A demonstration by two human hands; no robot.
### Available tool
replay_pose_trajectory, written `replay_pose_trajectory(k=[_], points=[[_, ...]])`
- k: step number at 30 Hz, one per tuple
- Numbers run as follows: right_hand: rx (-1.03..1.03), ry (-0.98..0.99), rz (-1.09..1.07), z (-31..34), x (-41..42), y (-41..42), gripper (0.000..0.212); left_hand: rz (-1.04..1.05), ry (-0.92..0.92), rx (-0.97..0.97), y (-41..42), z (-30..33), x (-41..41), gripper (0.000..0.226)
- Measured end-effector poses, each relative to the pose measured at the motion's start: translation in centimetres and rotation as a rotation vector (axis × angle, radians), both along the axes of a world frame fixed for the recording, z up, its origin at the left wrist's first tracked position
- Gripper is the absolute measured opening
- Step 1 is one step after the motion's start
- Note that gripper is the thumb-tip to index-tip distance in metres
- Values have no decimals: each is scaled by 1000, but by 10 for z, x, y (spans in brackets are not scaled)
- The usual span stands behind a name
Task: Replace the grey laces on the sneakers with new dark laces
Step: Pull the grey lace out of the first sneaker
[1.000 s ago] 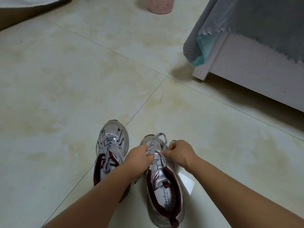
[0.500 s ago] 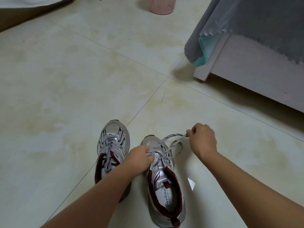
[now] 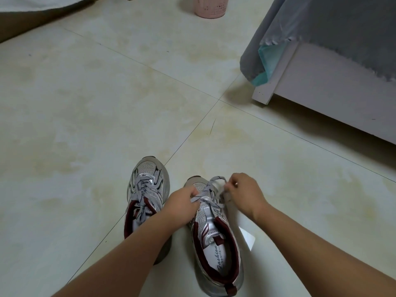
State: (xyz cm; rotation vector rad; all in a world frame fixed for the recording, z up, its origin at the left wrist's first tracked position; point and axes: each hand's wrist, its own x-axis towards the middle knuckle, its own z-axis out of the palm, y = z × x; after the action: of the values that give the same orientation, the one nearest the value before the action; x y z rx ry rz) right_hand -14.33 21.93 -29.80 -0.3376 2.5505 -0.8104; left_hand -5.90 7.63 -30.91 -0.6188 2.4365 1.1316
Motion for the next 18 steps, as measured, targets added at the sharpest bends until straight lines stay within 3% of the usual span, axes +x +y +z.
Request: replay_pose_trajectory(k=[3, 9, 10, 14, 16, 18], points=[[-114, -4, -261, 7, -21, 12, 22, 9, -12, 18, -2, 0, 0, 5], [18, -164, 63, 10, -1, 11, 14, 8, -28, 152, -12, 15, 1, 20], [24, -216, 109, 12, 6, 6, 18, -29, -38, 126, -17, 17, 0, 20], [123, -342, 242, 9, 29, -9, 73, -148, -69, -70, -28, 20, -6, 22], [187, -324, 275, 2, 42, -15, 83, -163, -44, -125, -27, 21, -8, 20], [150, -355, 219, -6, 51, -19, 81, -107, -3, -55, -26, 23, -7, 19]])
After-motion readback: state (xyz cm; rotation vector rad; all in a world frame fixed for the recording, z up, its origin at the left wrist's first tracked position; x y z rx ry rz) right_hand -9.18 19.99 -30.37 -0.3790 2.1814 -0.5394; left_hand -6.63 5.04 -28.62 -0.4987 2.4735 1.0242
